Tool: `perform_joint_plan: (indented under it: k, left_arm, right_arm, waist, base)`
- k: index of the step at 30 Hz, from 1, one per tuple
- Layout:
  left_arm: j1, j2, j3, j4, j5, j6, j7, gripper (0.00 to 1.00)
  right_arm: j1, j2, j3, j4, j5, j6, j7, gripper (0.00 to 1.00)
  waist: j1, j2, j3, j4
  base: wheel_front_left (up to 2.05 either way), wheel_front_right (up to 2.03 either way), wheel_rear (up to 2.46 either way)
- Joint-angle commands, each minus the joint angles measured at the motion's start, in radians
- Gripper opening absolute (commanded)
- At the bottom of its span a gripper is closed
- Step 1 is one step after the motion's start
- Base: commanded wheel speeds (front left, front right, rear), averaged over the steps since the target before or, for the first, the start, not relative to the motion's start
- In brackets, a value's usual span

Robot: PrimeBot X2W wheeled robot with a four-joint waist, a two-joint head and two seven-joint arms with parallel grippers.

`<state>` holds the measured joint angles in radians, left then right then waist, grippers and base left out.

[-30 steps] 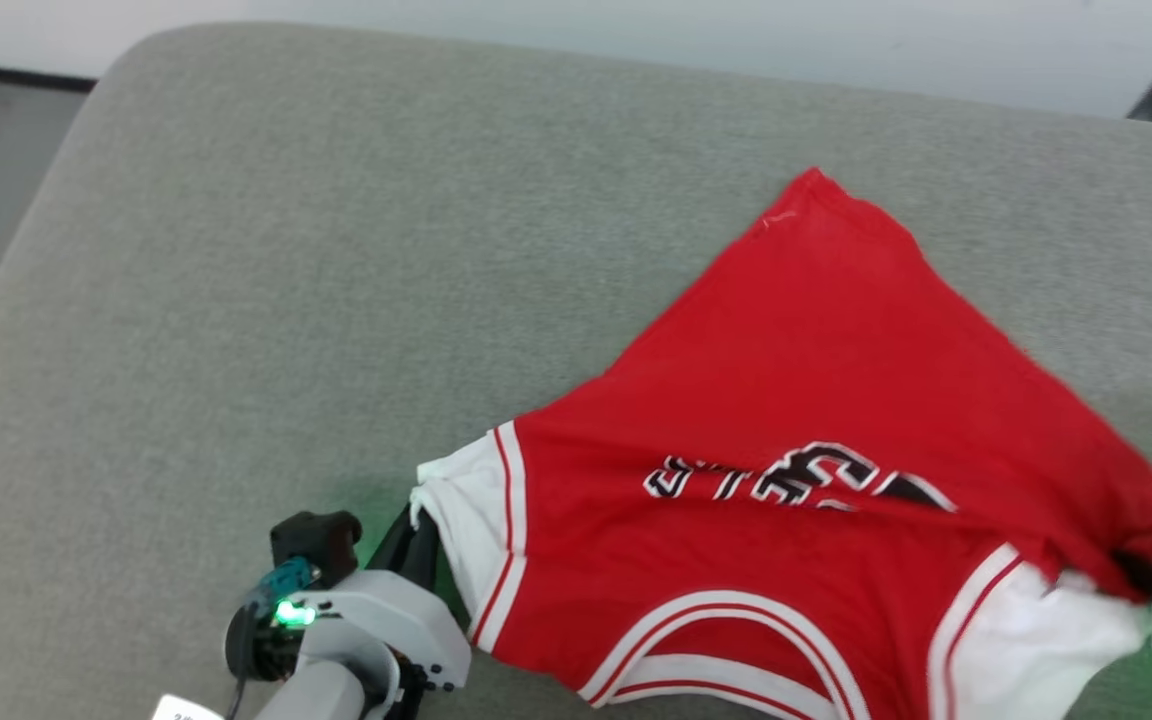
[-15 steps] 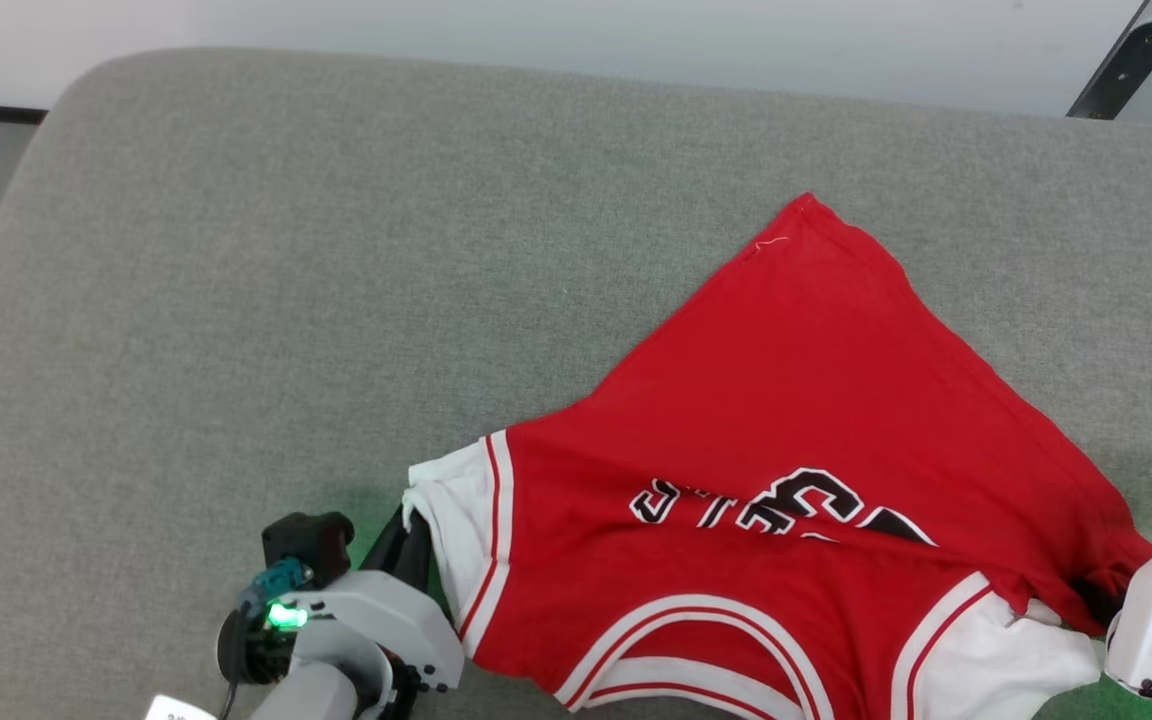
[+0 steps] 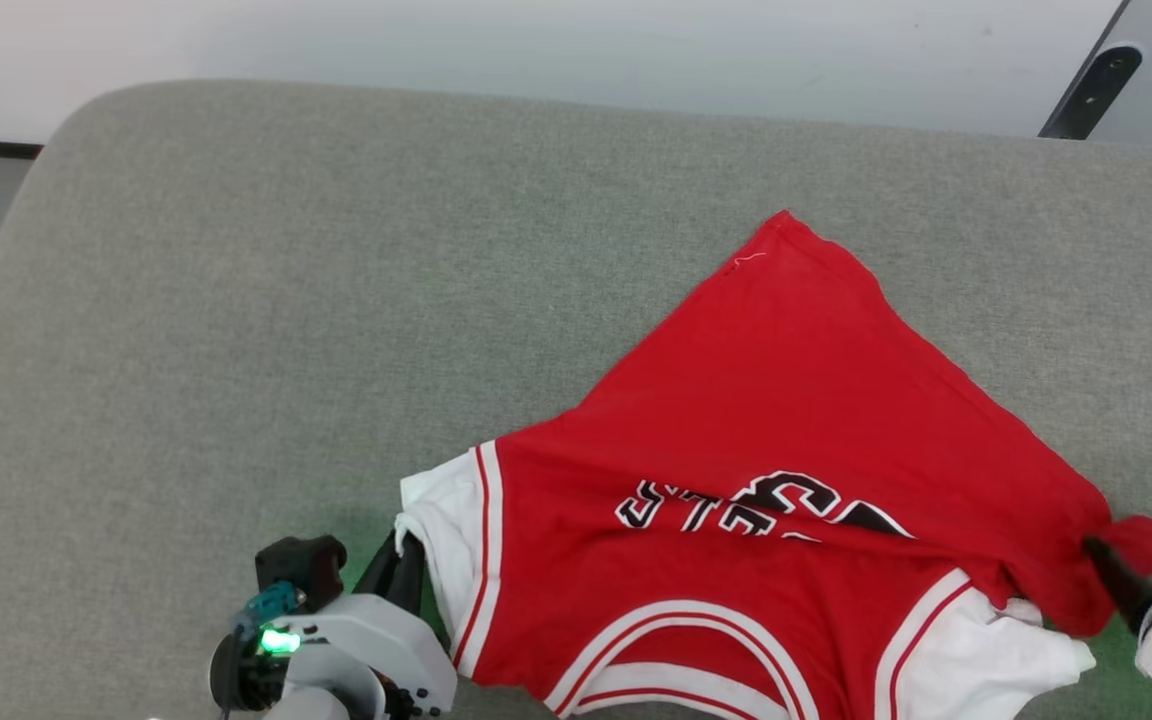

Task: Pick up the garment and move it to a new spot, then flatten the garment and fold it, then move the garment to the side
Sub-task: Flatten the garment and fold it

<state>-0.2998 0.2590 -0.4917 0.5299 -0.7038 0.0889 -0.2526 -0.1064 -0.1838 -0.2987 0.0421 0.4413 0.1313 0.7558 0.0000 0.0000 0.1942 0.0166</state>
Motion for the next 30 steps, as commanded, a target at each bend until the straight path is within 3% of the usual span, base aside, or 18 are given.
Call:
perform_joint_plan:
  k: [1, 7, 12, 14, 19, 30]
  left_arm:
    - [0.013, 0.004, 0.0, -0.004, -0.004, 0.006, -0.002, 0.0]
    - [0.006, 0.004, -0.007, -0.017, -0.002, 0.008, 0.0, 0.0]
    - [-0.02, -0.009, -0.022, -0.022, 0.008, 0.0, 0.005, 0.0]
    - [-0.035, -0.018, -0.032, -0.023, 0.011, -0.005, 0.007, 0.0]
    - [-0.084, -0.049, -0.061, -0.01, 0.026, -0.022, 0.013, 0.0]
    - [-0.186, -0.14, -0.108, 0.036, 0.049, -0.071, -0.001, 0.0]
  right_arm:
    - [0.011, 0.004, 0.005, -0.033, 0.014, -0.001, -0.015, 1.0]
    - [-0.001, -0.05, 0.124, -0.224, 0.013, -0.001, -0.163, 1.0]
    - [-0.11, -0.143, 0.237, -0.211, -0.016, -0.001, -0.297, 1.0]
    - [-0.182, -0.15, 0.266, -0.166, -0.016, -0.001, -0.322, 1.0]
    - [-0.397, -0.19, 0.35, 0.013, -0.018, -0.001, -0.263, 1.0]
    - [-0.824, -0.229, 0.446, 0.508, 0.015, -0.001, 0.03, 1.0]
  waist:
    - [0.0, 0.0, -0.001, -0.003]
    - [0.0, 0.0, 0.005, -0.002]
    - [0.0, 0.0, 0.025, 0.028]
    - [0.0, 0.0, 0.037, 0.049]
    - [0.0, 0.0, 0.077, 0.119]
    - [0.0, 0.0, 0.18, 0.272]
  base:
    - [0.0, 0.0, 0.0]
    - [0.0, 0.0, 0.0]
    - [0.0, 0.0, 0.0]
    - [0.0, 0.0, 0.0]
    - [0.0, 0.0, 0.0]
    - [0.0, 0.0, 0.0]
